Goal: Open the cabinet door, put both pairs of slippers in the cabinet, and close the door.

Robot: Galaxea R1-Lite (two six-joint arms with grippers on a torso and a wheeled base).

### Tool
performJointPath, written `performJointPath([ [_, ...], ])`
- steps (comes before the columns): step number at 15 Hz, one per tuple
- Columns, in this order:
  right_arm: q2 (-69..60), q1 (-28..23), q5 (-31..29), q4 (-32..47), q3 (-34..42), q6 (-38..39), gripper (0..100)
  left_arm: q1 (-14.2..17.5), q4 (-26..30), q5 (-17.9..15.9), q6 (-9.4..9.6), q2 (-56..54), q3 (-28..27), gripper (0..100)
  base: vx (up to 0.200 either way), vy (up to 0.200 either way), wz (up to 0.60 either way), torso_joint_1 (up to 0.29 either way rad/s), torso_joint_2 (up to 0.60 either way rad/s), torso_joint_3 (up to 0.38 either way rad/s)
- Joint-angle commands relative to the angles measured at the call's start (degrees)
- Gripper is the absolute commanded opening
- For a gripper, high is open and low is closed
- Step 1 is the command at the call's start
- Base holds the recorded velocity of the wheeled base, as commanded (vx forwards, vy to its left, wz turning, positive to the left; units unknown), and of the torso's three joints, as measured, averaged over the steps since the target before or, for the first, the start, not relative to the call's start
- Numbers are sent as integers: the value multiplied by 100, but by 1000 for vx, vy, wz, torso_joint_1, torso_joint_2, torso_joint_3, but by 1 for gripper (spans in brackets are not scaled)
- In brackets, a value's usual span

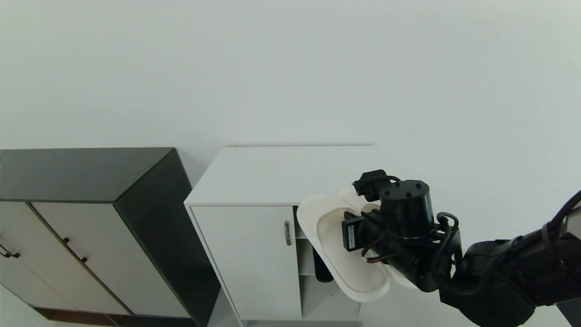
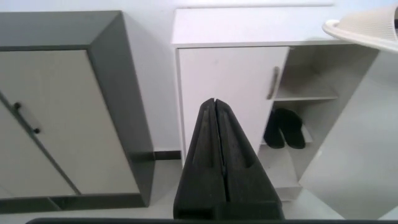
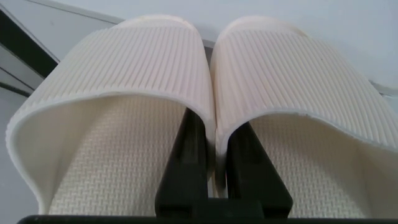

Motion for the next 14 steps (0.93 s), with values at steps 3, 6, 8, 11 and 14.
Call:
performJointPath([
  [3,10,2,-1,-1,1,-7,0,0,-4,0,0,0,0,0,0,0,0,0,0,0],
  [6,18,2,-1,8,18,-7,0,0,-4,0,0,0,0,0,0,0,0,0,0,0],
  [8,10,-25,8,8,141,-51,0,0,-4,0,0,9,0,0,0,0,0,0,0,0],
  [11,-34,-25,8,-1,212,-209,0,0,-4,0,0,9,0,0,0,0,0,0,0,0],
  [14,-228,-16,-1,-1,326,-227,0,0,-4,0,0,0,0,0,0,0,0,0,0,0],
])
